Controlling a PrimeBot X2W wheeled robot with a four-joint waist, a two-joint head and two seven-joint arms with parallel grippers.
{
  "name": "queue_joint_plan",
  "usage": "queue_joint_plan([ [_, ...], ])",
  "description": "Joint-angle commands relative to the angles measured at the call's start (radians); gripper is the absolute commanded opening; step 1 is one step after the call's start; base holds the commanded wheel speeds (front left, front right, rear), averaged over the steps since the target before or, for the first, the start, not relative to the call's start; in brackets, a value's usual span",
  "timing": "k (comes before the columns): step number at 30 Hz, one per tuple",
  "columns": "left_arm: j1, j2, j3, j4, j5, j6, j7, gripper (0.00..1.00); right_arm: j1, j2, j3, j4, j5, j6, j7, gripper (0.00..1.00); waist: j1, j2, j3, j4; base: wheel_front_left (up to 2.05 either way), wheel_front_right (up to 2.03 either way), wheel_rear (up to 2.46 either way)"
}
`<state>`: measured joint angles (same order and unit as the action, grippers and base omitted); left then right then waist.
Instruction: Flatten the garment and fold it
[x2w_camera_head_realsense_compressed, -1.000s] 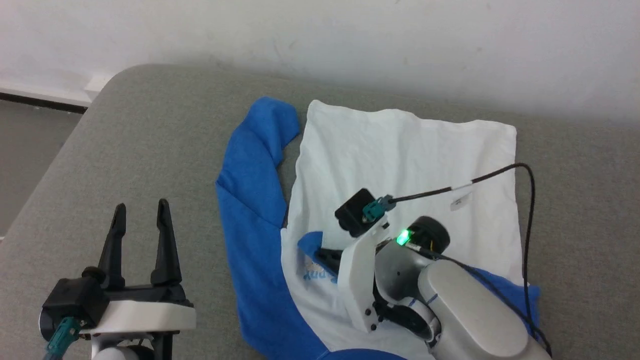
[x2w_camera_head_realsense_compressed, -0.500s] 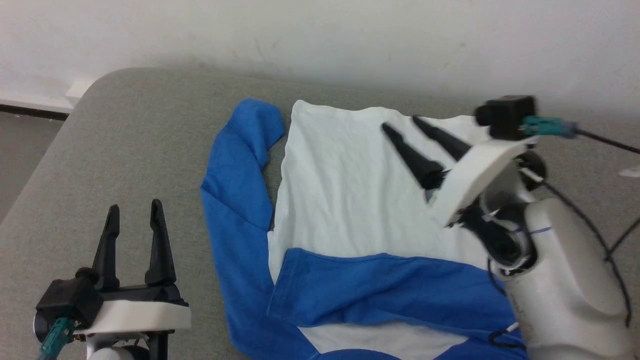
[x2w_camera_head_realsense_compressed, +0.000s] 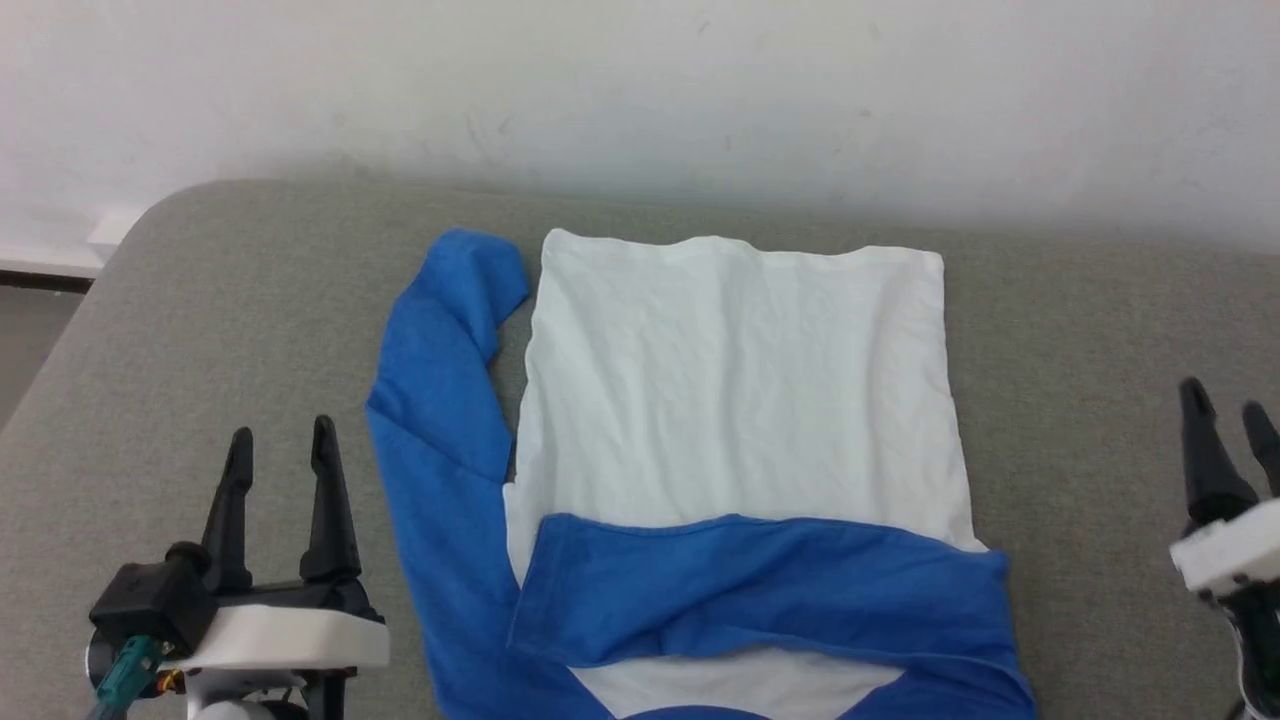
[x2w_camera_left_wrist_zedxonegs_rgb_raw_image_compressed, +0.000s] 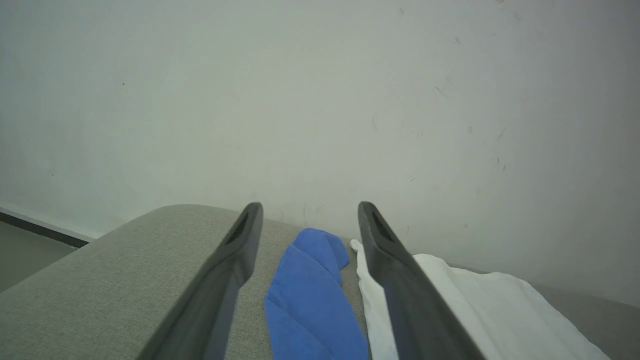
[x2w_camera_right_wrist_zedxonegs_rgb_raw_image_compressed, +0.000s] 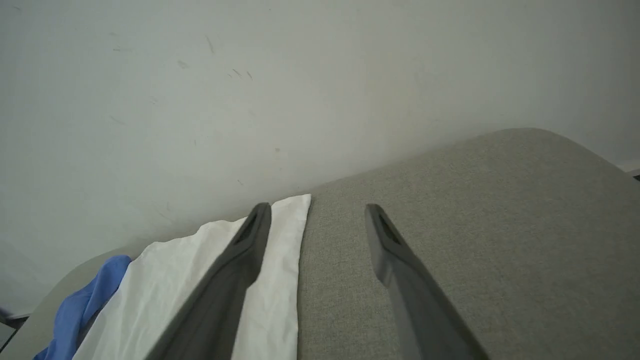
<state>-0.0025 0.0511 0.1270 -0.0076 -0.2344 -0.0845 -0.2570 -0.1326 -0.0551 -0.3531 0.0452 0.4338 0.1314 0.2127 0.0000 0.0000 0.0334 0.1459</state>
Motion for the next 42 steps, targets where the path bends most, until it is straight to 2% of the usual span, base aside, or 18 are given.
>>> queue_joint_plan([
  [1,-0.003,-0.001,-0.004,0.010,-0.008,0.002,-0.004,1.00,0.019,0.004,-0.013,-0.007,0.005,-0.001,-0.013,1.00,0.0000,0.0000,-0.001,-0.006,0.00,0.00,0.00],
  [5,-0.057,0.003,-0.008,0.040,-0.036,-0.002,0.029,1.00,0.064,0.005,-0.061,-0.016,0.012,-0.001,-0.031,1.00,0.0000,0.0000,0.015,-0.009,0.00,0.00,0.00],
  [8,-0.150,0.019,-0.016,0.055,-0.081,-0.013,0.100,1.00,0.071,0.005,-0.079,-0.026,0.020,-0.001,-0.034,1.00,0.0000,0.0000,0.040,-0.007,0.00,0.00,0.00],
  [15,-0.482,0.130,-0.020,0.165,-0.186,-0.032,0.339,1.00,0.020,0.005,-0.082,-0.069,0.020,-0.001,-0.011,1.00,0.0000,0.0000,0.159,-0.015,0.00,0.00,0.00],
  [22,-0.806,0.239,-0.053,0.356,-0.217,-0.037,0.564,1.00,-0.049,0.005,-0.060,-0.100,0.006,-0.001,0.023,1.00,0.0000,0.0000,0.319,-0.038,0.00,0.00,0.00],
  [27,-0.934,0.283,-0.111,0.475,-0.248,-0.040,0.792,1.00,-0.090,0.005,-0.032,-0.097,0.006,-0.001,0.018,1.00,0.0000,0.0000,0.397,-0.072,0.00,0.00,0.00],
  [31,-0.990,0.298,-0.122,0.542,-0.264,-0.019,0.923,1.00,-0.107,0.005,-0.012,-0.088,0.014,-0.001,0.012,1.00,0.0000,0.0000,0.438,-0.100,0.00,0.00,0.00],
  [36,-1.034,0.329,-0.144,0.570,-0.246,-0.001,1.004,1.00,-0.120,0.005,-0.013,-0.091,0.010,-0.001,0.009,1.00,0.0000,0.0000,0.483,-0.123,0.00,0.00,0.00],
  [42,-1.063,0.352,-0.165,0.579,-0.227,-0.002,1.015,1.00,-0.125,0.005,-0.007,-0.091,0.021,-0.001,0.009,1.00,0.0000,0.0000,0.532,-0.137,0.00,0.00,0.00],
])
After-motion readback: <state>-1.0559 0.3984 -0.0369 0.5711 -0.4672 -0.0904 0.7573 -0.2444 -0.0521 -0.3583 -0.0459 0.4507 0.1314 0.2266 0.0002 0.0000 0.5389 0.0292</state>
